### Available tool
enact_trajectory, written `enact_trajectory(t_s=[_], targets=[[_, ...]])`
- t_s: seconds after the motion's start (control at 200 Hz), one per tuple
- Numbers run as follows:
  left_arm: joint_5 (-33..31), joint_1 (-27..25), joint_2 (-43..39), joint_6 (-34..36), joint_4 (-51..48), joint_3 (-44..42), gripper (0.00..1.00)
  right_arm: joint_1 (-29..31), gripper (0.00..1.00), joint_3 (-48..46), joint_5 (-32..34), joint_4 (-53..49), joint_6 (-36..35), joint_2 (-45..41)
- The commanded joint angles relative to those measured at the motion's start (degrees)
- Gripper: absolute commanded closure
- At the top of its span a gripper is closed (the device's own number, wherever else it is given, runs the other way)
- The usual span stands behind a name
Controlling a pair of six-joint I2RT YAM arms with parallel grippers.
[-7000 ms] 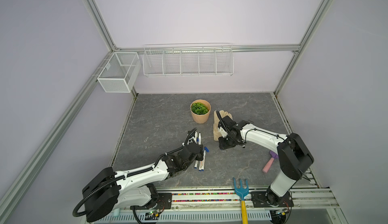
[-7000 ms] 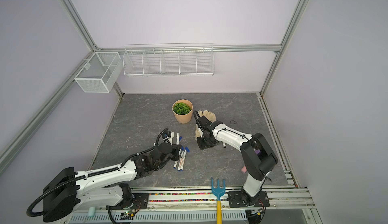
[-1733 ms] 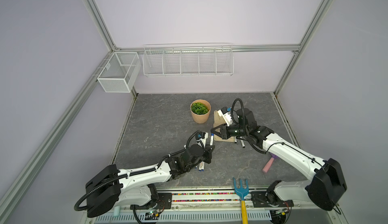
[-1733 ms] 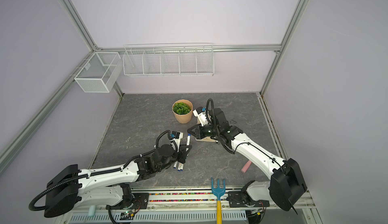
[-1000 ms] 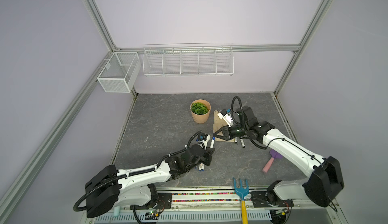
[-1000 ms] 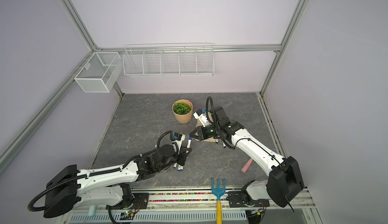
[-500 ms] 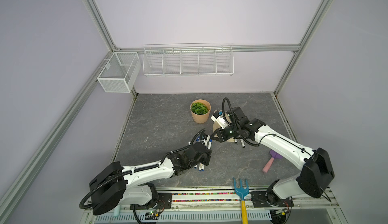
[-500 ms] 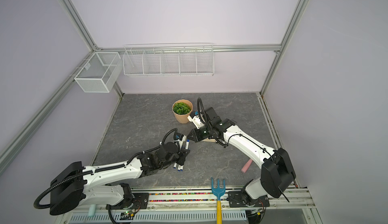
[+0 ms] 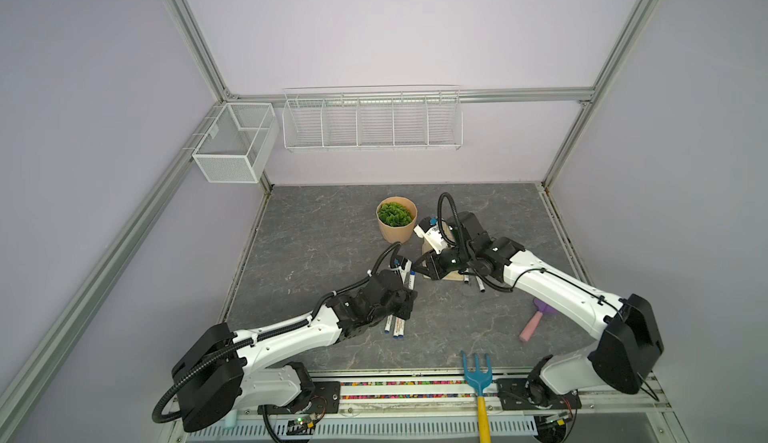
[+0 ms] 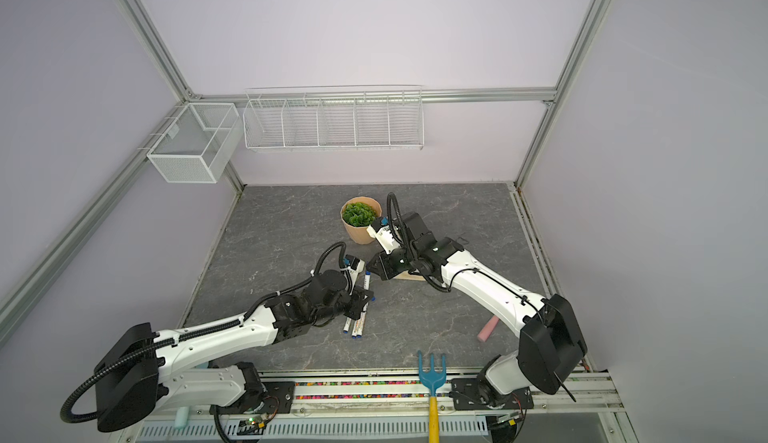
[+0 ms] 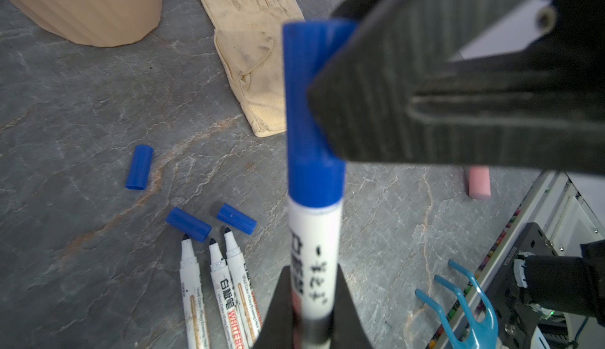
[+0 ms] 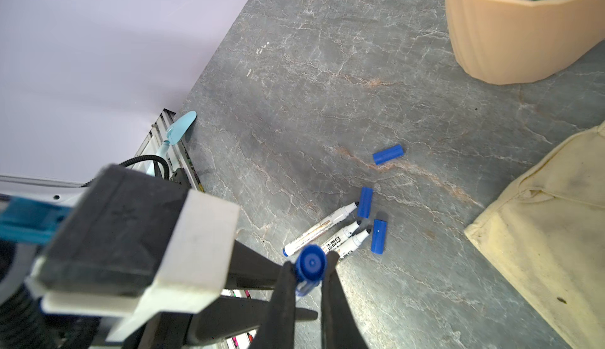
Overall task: Insert the pens into the pen caps
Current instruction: 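Press the blue cap down onto the marker tip with the right gripper, then grasp the capped marker with the right gripper while the left gripper opens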
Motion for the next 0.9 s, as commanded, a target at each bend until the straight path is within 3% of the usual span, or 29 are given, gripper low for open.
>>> enact_trajectory(t_s=[0.0,0.36,0.895], targets=[[-3.6,1.6,-1.5,-0.5,22.5,9.9,1.00,3.0,0.93,-5.2,-1.3,-17.9,-3.3,1.7],[-2.9,1.4,-2.2,-3.4,24.0,5.7,1.00,-0.4,0.93,-6.2,-6.1,-15.7,-1.9,1.7],[-1.5,2.1,-4.1,0.6,23.4,8.0,1.00,2.0,0.93,-6.2,-3.7,-19.2,-3.4,3.9]])
